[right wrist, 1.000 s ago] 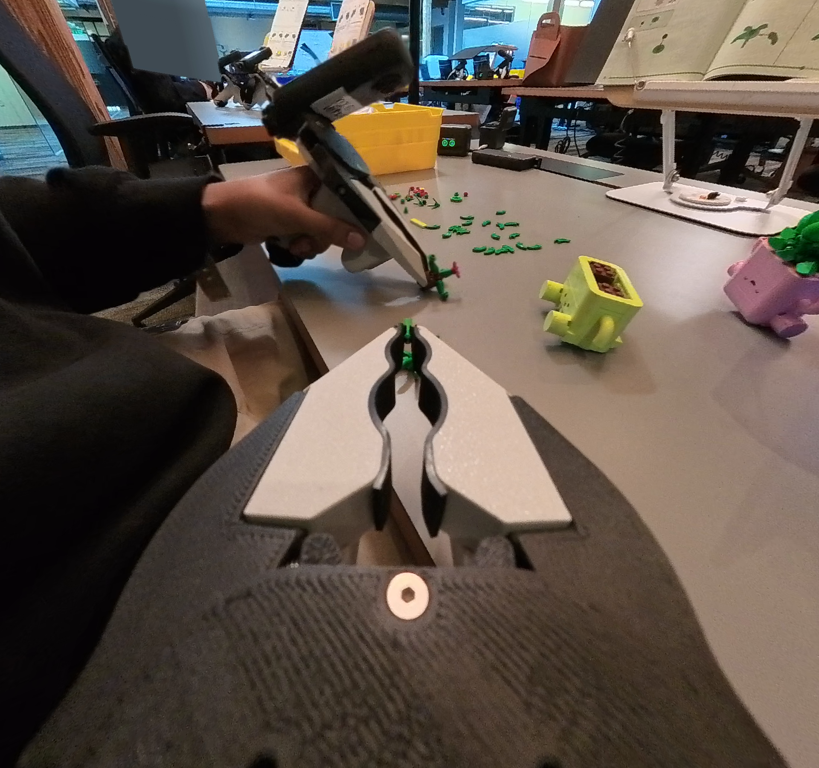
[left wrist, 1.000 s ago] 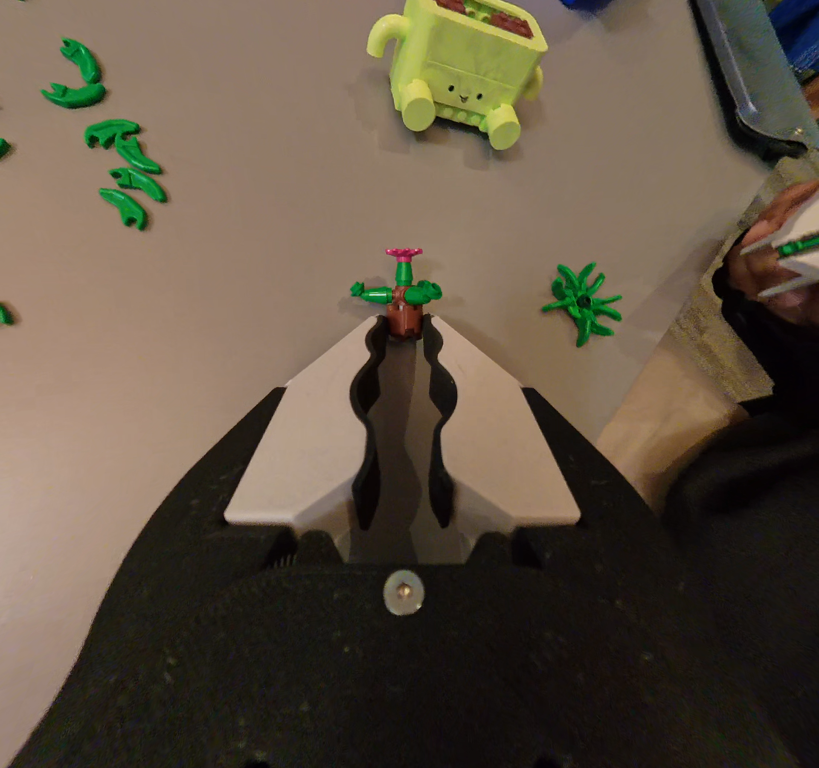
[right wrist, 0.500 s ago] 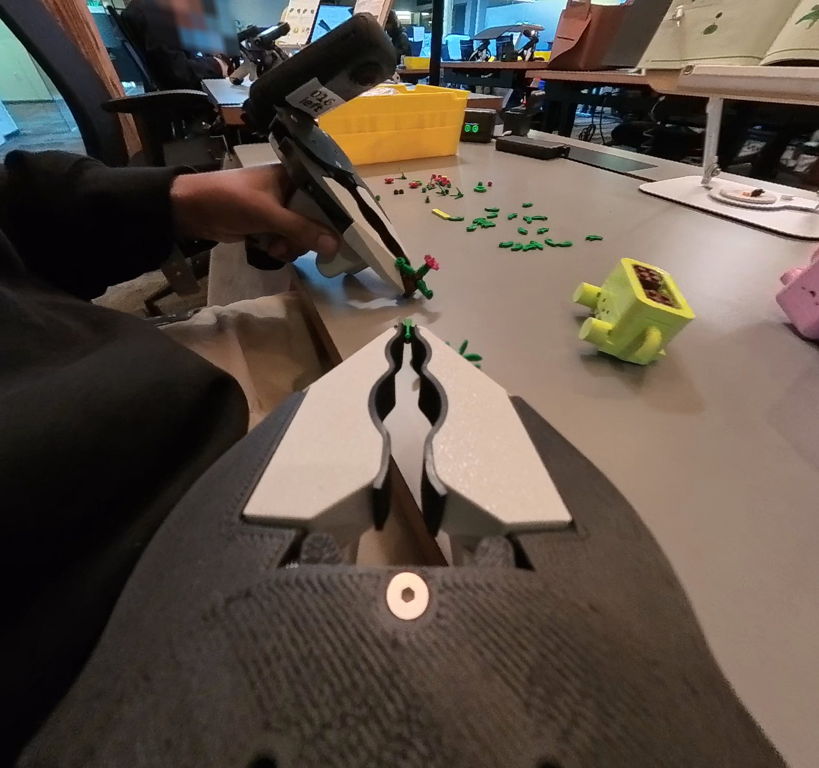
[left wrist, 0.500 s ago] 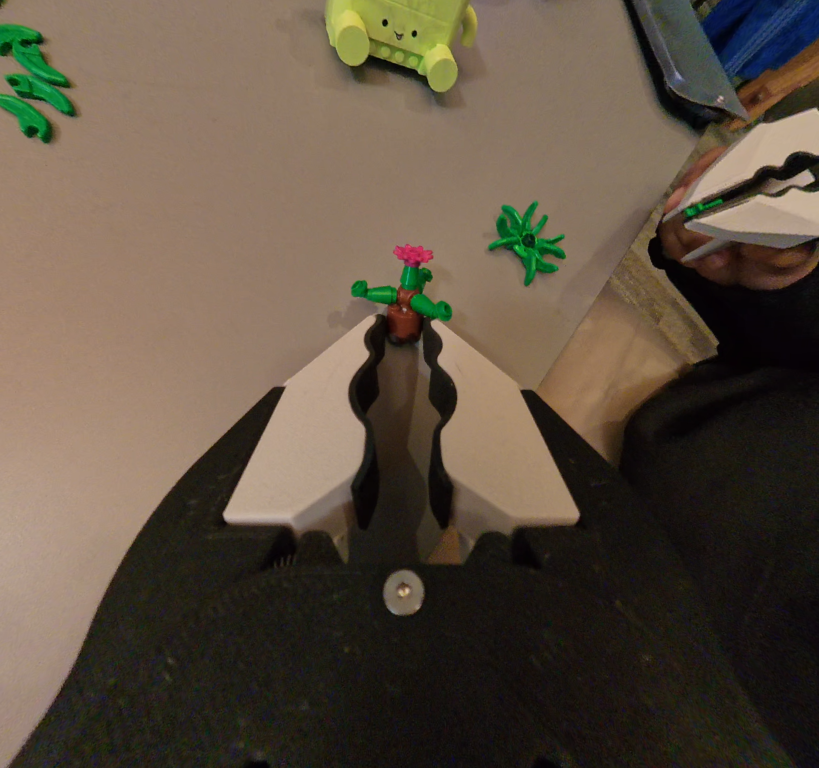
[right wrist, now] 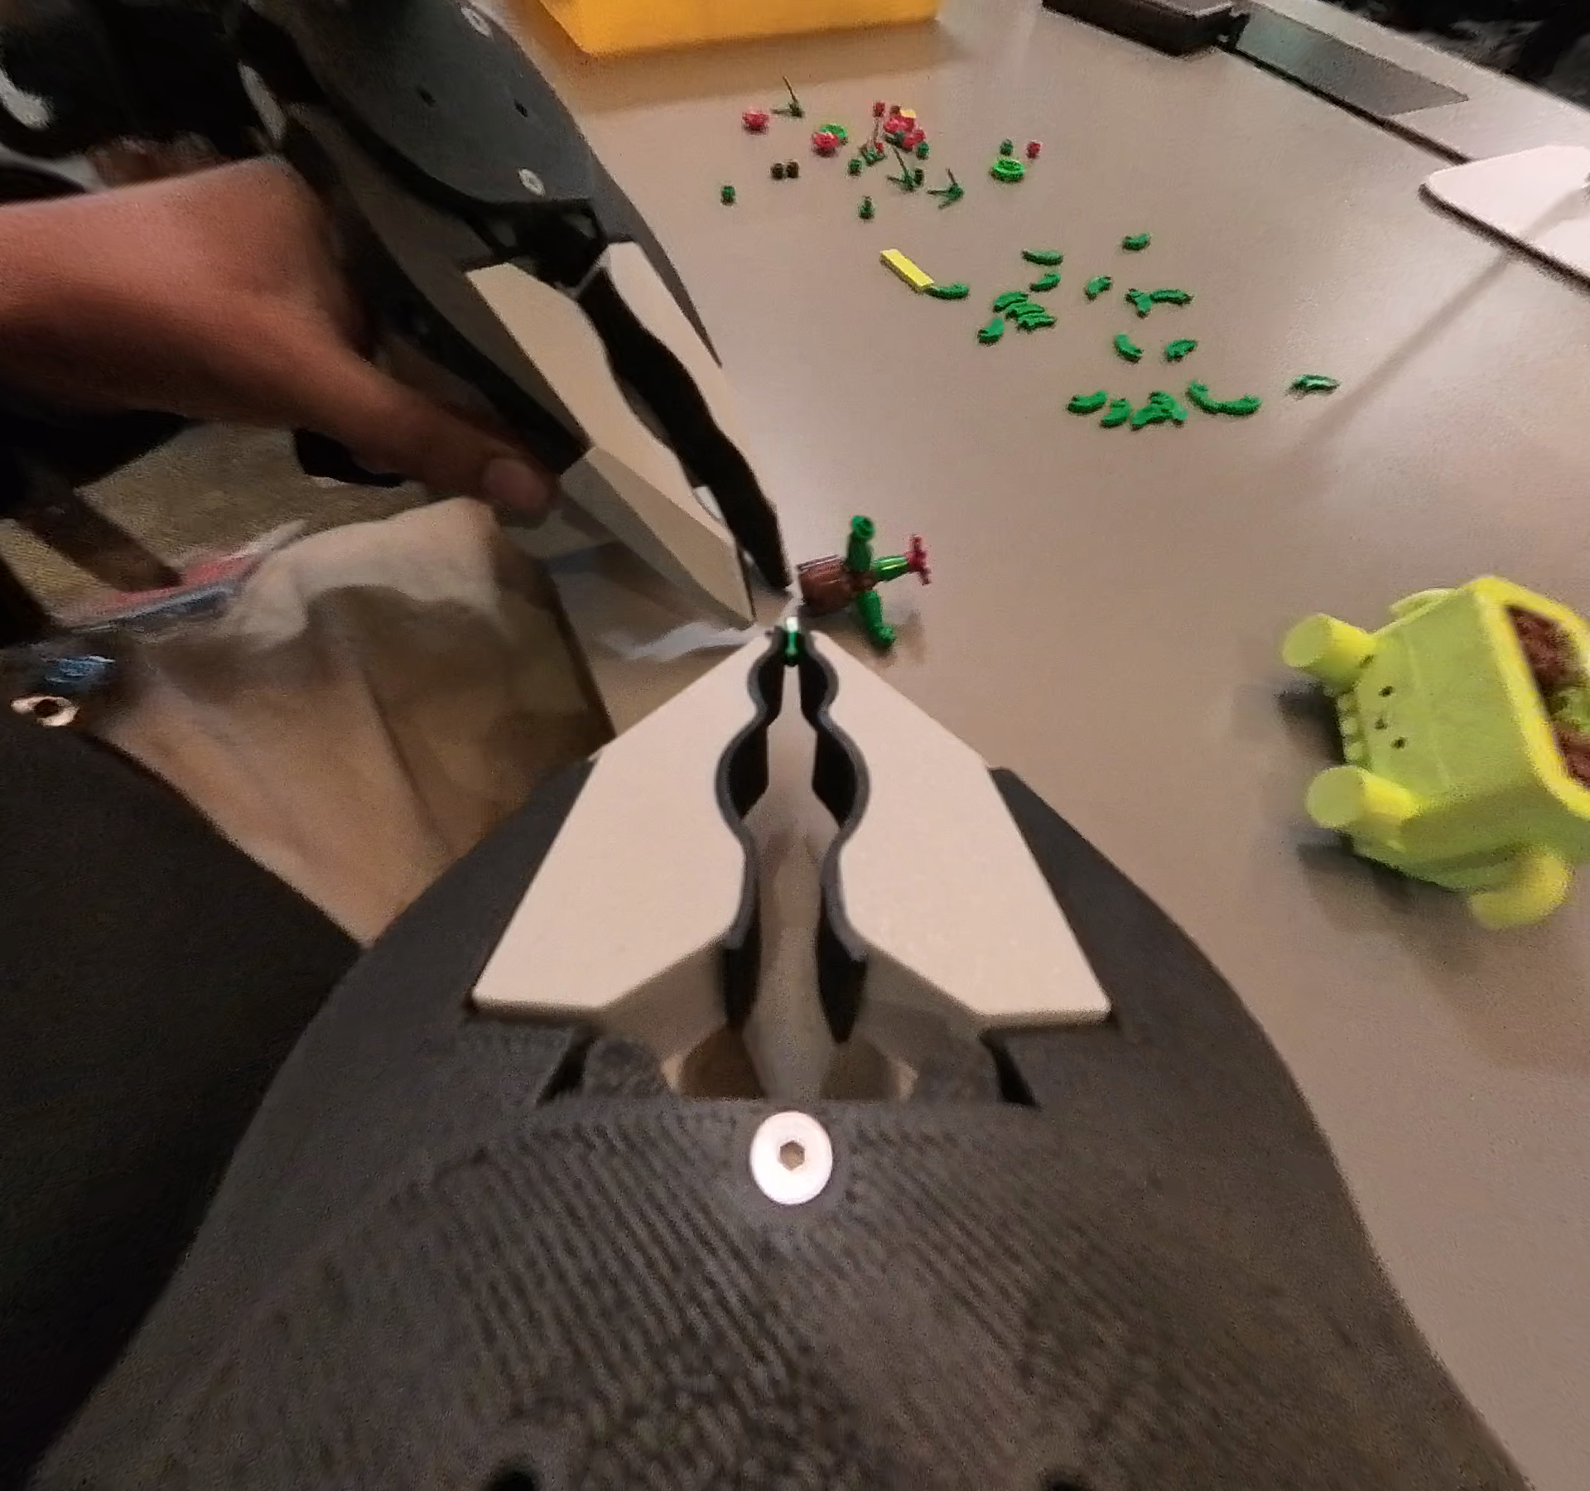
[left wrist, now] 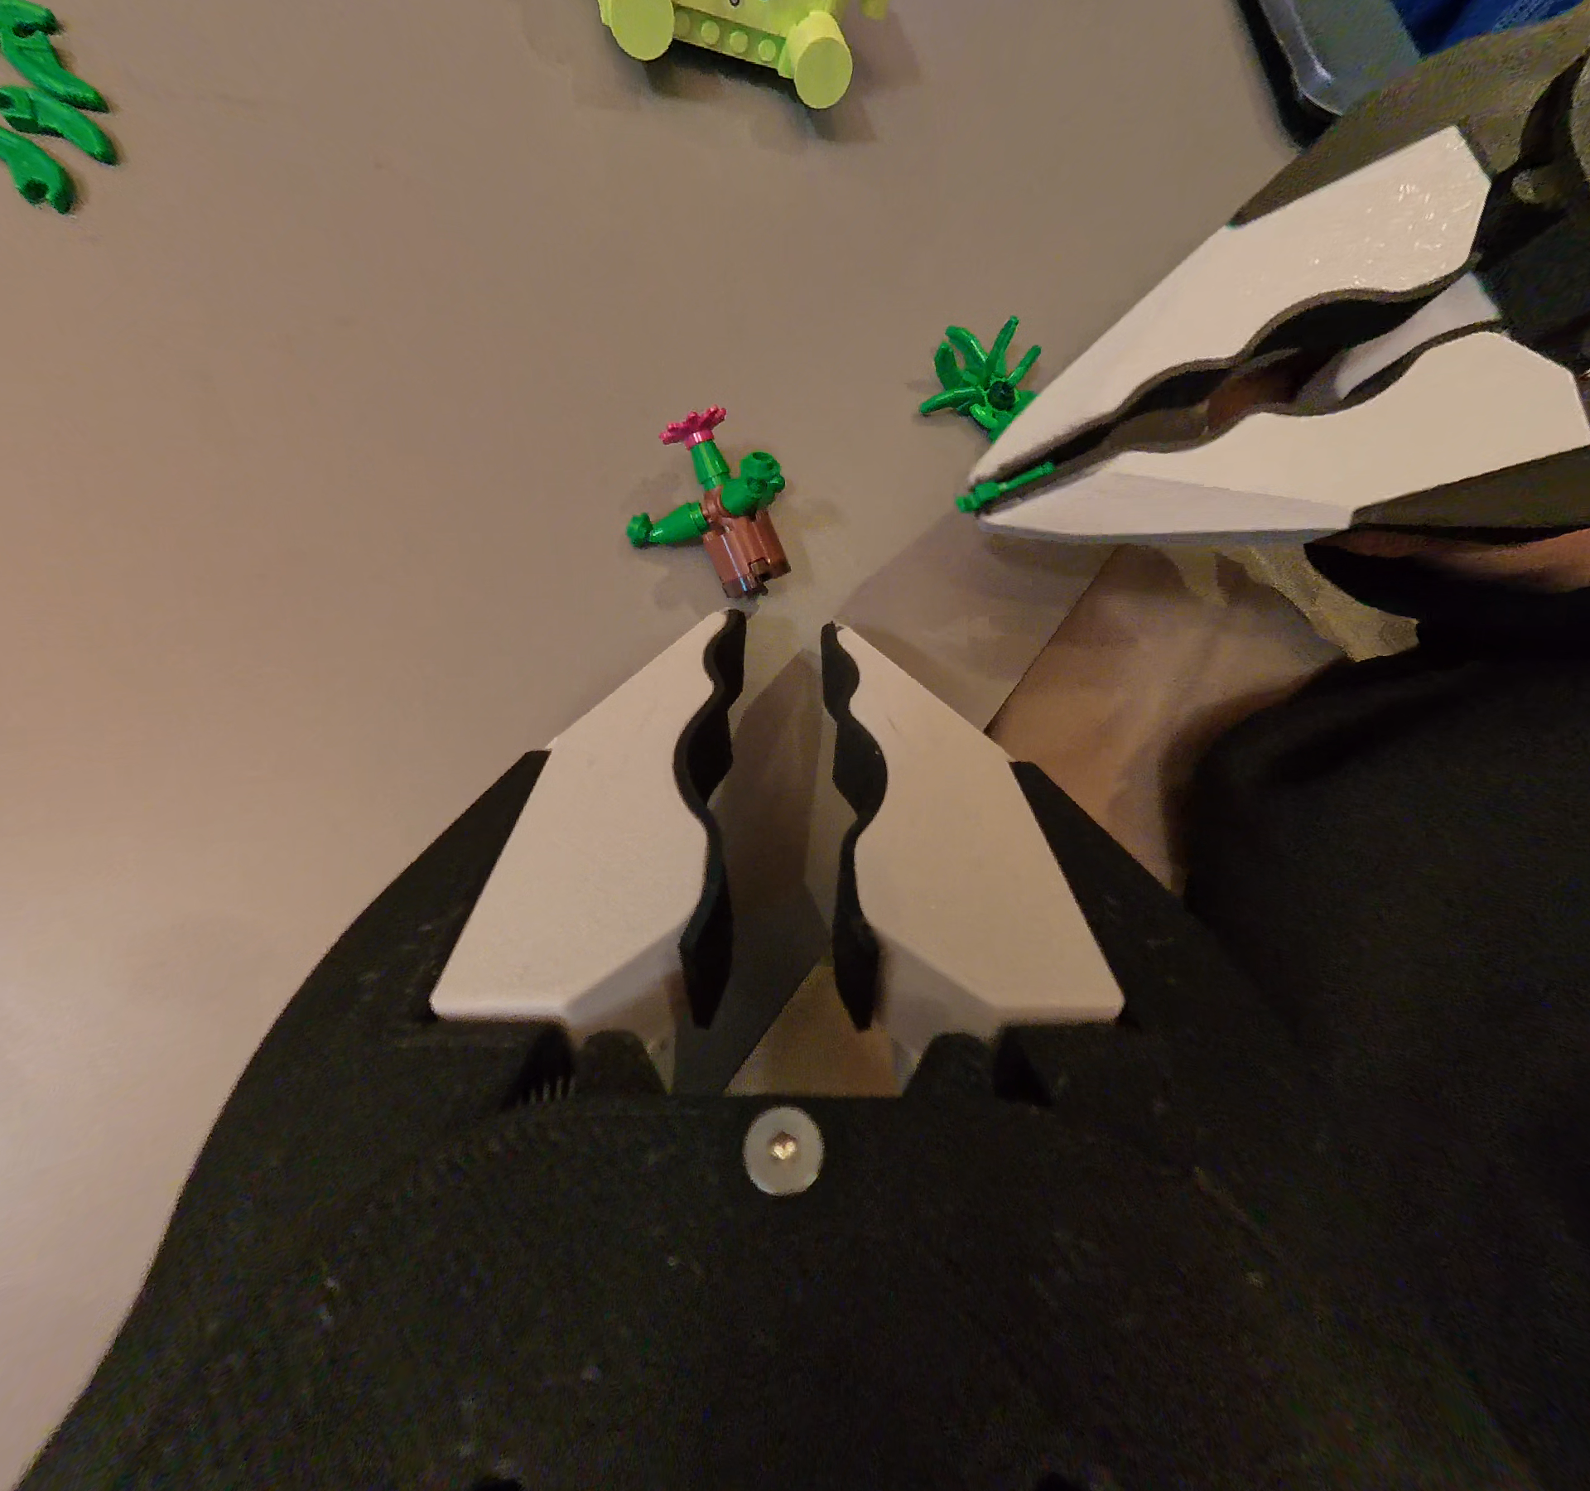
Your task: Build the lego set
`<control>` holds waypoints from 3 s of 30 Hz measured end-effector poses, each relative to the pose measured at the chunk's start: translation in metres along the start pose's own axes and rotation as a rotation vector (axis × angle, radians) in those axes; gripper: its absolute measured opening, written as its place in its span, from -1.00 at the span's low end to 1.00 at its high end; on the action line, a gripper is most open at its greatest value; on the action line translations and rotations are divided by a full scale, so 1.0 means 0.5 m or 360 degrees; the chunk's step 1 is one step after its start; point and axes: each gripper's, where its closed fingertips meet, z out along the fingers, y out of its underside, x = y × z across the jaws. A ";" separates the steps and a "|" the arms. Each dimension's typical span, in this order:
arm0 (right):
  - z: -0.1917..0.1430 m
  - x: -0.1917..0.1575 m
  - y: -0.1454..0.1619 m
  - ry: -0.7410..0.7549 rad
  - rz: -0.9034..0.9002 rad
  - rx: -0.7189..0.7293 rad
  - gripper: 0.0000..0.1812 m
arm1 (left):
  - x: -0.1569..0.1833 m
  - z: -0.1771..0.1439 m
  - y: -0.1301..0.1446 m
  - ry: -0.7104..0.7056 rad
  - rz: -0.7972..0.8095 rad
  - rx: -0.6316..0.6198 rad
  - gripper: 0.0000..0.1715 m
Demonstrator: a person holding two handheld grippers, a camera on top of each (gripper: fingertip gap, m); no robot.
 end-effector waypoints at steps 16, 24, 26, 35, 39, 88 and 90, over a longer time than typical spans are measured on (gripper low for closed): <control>-0.062 0.086 -0.042 0.0180 0.0016 0.0217 -0.98 | -0.024 -0.009 -0.113 0.0468 -0.0176 -0.0309 -0.62; -0.094 0.111 -0.036 0.0286 -0.0025 0.0238 -0.98 | -0.045 0.029 -0.069 0.0395 -0.0343 -0.0642 -0.66; -0.097 0.114 -0.036 0.0282 -0.0005 0.0256 -0.98 | -0.039 0.029 -0.067 0.0410 -0.0363 -0.0647 -0.66; -0.101 0.122 -0.034 0.0294 0.0008 0.0268 -0.98 | -0.025 0.028 -0.085 0.0451 -0.0282 -0.0578 -0.87; -0.102 0.120 -0.037 0.0297 -0.0006 0.0278 -0.98 | -0.034 0.031 -0.156 0.0435 -0.0071 -0.0248 -0.87; -0.246 0.147 0.018 0.0436 0.0138 0.0403 -0.98 | 0.167 0.138 -0.035 0.0167 0.0722 -0.0402 0.19; -0.251 0.148 0.016 0.0436 0.0145 0.0419 -0.98 | 0.174 0.127 -0.022 0.0177 0.0658 -0.0412 0.16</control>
